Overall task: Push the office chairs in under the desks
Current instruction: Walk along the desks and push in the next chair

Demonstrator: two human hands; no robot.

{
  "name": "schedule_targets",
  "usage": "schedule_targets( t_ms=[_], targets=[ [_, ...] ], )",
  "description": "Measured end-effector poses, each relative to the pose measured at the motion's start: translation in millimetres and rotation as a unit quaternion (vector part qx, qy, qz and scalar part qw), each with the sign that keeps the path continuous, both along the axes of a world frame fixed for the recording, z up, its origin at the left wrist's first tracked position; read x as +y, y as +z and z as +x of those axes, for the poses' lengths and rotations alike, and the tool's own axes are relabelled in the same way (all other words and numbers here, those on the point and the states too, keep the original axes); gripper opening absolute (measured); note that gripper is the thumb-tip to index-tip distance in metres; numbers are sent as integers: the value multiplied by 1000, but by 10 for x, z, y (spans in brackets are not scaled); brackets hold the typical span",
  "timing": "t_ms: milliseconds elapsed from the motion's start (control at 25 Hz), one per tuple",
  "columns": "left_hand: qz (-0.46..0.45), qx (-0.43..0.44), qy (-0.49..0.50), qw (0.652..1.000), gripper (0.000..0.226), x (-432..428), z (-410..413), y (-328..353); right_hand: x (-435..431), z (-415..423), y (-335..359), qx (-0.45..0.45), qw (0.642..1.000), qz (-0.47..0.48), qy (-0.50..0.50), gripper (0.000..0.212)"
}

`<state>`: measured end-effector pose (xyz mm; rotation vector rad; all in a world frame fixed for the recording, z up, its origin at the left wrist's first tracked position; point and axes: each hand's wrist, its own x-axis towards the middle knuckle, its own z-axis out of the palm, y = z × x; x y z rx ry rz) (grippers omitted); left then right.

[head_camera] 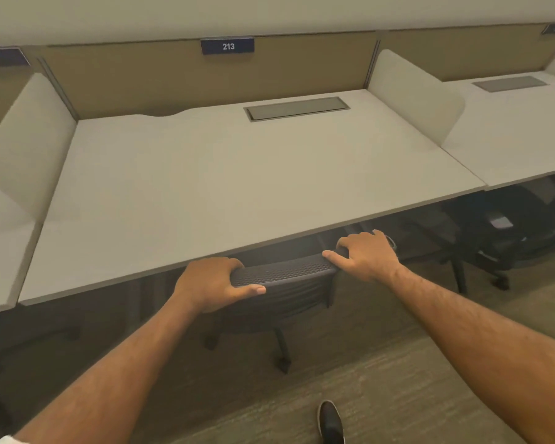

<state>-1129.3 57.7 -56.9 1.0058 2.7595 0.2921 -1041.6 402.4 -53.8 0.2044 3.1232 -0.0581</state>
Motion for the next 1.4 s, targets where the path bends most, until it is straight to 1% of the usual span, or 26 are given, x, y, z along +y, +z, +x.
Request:
schedule_targets(
  t_ms=[120, 280, 520, 760, 880, 960, 1080, 1200, 1280, 1400],
  targets=[
    [-4, -3, 20, 1000, 97, 252, -44, 20, 262, -146, 29, -7, 1000, -4, 28, 101],
    [-1, -11, 47, 999, 99, 555, -130, 46, 583, -304, 101, 12, 998, -9, 55, 87],
    [7, -11, 72, 997, 94, 885, -358, 38, 934, -512, 139, 0, 997, 11, 77, 82],
    [2, -21, 70, 997, 87, 1145, -368, -38, 1234, -623, 48, -16, 996, 1, 85, 92],
    [-7, -26, 71, 997, 86, 1188, -366, -64, 1286, -601, 15, -5, 997, -2, 82, 93],
    [-11, 2, 49, 999, 88, 1184, -366, -62, 1278, -602, 49, -9, 996, -14, 83, 89],
    [-33, 49, 0, 998, 95, 1181, -328, -62, 1248, -528, 78, -18, 995, -54, 83, 75],
    [-16, 85, 3, 996, 92, 1153, -206, -46, 1216, -262, 24, -10, 989, -126, 72, 61],
    [-1, 127, -10, 992, 86, 1251, -32, -50, 1245, -21, 38, -19, 988, -137, 65, 67],
    [12, 170, -67, 983, 79, 1567, 348, -149, 1262, 408, 56, 14, 990, -139, 35, 75]
  ],
)
